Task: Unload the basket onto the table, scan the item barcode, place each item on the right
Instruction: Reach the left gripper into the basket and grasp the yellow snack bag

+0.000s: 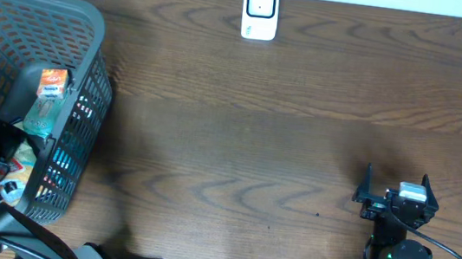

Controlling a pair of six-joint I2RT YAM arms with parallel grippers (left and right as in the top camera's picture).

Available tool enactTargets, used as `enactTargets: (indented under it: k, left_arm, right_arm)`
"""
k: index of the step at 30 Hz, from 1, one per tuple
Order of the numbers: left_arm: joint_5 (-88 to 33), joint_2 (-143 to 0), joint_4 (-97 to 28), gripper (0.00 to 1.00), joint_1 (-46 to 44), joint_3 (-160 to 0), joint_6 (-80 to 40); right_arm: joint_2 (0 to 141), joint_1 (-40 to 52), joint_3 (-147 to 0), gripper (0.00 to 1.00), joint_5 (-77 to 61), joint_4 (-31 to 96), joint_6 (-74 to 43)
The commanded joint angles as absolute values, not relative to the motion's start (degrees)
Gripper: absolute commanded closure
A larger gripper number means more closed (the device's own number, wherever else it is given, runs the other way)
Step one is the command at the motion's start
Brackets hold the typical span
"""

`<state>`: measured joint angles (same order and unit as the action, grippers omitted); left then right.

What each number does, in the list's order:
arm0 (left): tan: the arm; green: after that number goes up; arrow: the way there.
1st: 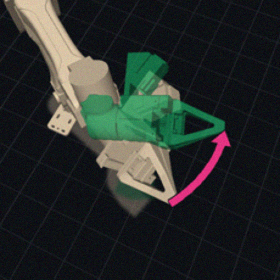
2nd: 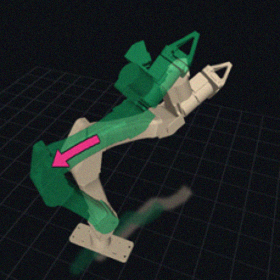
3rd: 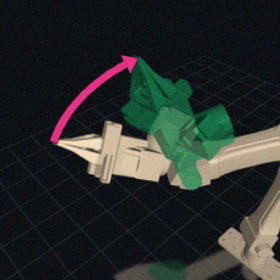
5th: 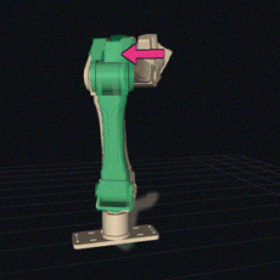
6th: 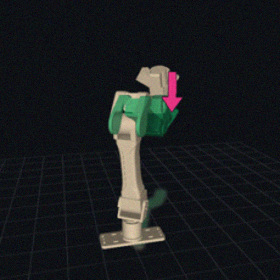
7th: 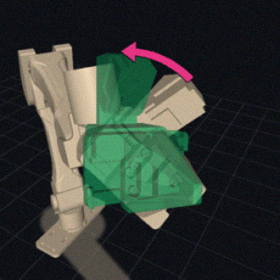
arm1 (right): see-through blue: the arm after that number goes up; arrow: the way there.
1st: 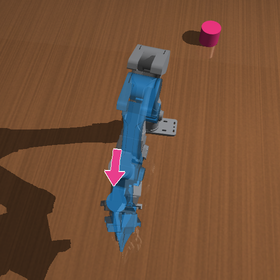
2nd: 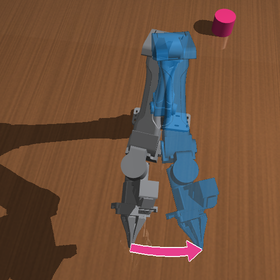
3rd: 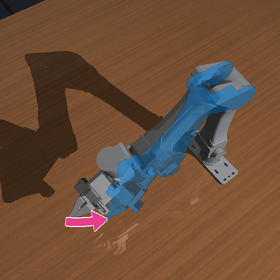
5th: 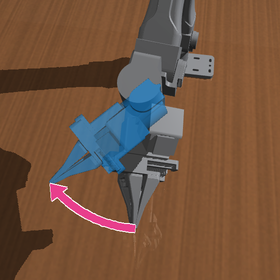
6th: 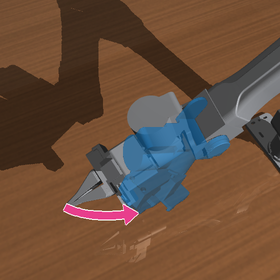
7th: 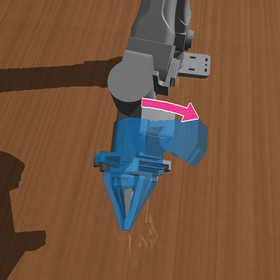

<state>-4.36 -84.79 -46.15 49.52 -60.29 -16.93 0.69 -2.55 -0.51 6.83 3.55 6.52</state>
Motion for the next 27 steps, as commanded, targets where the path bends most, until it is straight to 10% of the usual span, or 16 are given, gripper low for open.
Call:
enactTargets:
  k: [1, 7, 16, 27]
  left_arm:
    - [-4.51, -85.78, -43.57, 0.02, 49.87, -56.8, -17.85]
    - [-4.54, -88.97, -39.07, 0.02, 49.87, -52.69, -17.91]
    - [-4.58, -90.85, -40.56, 0.92, 49.87, -53.32, -18.35]
    - [-12.1, -76.25, -49.5, 0.92, 49.87, -70.28, -20.56]
  right_arm:
    - [0.34, -2.59, -0.32, 0.01, 6.48, 3.6, 6.92]
    - [0.34, -2.59, -0.32, 0.01, 6.48, 3.6, 6.92]
    - [0.34, -2.59, -0.32, 0.01, 6.46, 3.6, 6.92]
    - [0.34, -2.59, -0.32, 0.01, 6.46, 3.62, 6.92]
